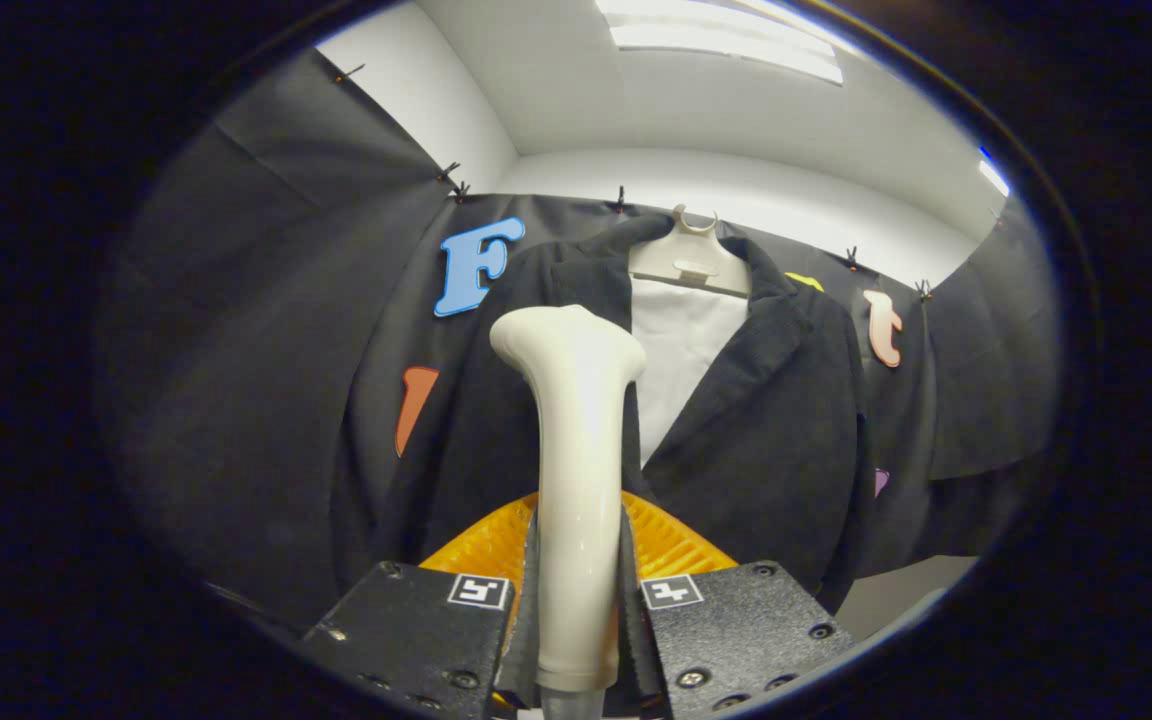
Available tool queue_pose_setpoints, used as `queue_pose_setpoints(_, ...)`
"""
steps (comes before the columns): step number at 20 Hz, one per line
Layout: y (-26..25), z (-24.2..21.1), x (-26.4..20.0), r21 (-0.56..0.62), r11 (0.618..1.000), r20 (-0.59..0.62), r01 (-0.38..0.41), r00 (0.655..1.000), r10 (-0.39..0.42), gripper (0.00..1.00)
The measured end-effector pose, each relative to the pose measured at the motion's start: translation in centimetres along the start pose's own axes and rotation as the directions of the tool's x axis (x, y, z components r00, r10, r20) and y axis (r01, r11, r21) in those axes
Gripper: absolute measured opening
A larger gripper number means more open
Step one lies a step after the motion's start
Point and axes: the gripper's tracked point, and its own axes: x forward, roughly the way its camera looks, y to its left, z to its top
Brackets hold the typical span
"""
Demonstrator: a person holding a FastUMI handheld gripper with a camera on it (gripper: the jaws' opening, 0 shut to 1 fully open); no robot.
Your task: Iron the clothes twice with a garment steamer, once on the left side and once on the right side.
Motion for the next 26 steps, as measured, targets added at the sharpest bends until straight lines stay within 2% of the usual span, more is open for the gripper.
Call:
queue_pose_setpoints(9,-0.6,-3.8,-1.8,-0.010,1.000,-0.068,0.020,0.997,-0.021,0.35)
queue_pose_setpoints(20,0.5,-8.9,-5.1,-0.048,0.999,-0.163,-0.024,0.986,0.016,0.35)
queue_pose_setpoints(26,0.8,-12.8,-6.9,-0.048,0.998,-0.257,-0.050,0.966,0.037,0.35)
